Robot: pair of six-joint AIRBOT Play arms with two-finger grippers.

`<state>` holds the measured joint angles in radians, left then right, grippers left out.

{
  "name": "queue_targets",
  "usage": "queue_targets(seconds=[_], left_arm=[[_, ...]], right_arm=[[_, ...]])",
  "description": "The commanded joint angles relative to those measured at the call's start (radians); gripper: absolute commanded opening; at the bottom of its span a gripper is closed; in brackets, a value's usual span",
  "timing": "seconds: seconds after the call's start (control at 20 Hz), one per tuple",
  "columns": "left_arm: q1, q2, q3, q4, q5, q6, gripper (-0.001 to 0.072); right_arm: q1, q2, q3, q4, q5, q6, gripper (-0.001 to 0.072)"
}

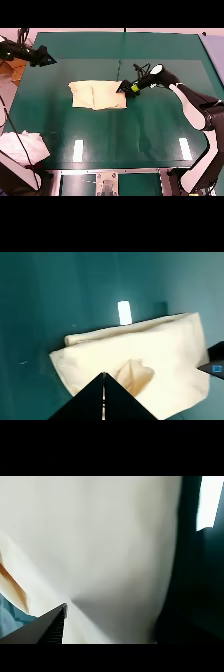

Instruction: Fold the shirts.

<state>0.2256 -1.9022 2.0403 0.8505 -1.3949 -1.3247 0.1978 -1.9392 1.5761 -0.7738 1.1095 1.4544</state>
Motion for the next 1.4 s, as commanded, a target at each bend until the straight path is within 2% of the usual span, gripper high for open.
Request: queue_targets(seconds=[0.0,0.05,0.1,0.25,0.4,0.65,0.9,1.15,1.35], left_arm=[[0.0,0.001,0.0,0.163,0.035,-0.006,0.0021],[0.0,0.001,0.0,0.187,0.034,-0.01,0.0021],[0.0,0.001,0.0,0.204,0.032,-0.011,0.0021],[-0.003,0.002,0.0,0.237,0.011,-0.029,0.0021],[-0.031,0.002,0.0,0.3,-0.019,-0.059,0.002],[-0.163,0.002,0.0,0.335,-0.037,-0.059,0.002],[-0.333,0.002,0.0,0.335,-0.027,-0.059,0.0021],[-0.439,0.002,0.0,0.335,-0.028,-0.059,0.0021],[-0.486,0.002,0.0,0.332,-0.027,-0.059,0.0022]], right_arm=[[0.071,-0.004,-0.027,0.043,-0.111,-0.019,0.0547],[0.077,-0.004,-0.021,0.089,-0.119,-0.039,0.0232],[0.079,-0.003,-0.006,0.144,-0.116,-0.076,0.0036],[0.042,0.025,0.116,0.179,-0.041,-0.082,0.0023],[-0.066,0.127,0.239,0.163,0.03,-0.053,0.0023],[-0.404,0.338,0.307,0.126,0.096,0.043,0.0022],[-0.766,0.396,0.307,0.122,0.13,0.1,0.0022],[-1.038,0.427,0.304,-0.066,0.163,0.27,0.0022],[-1.16,0.432,0.296,-0.185,0.282,0.301,0.0022]])
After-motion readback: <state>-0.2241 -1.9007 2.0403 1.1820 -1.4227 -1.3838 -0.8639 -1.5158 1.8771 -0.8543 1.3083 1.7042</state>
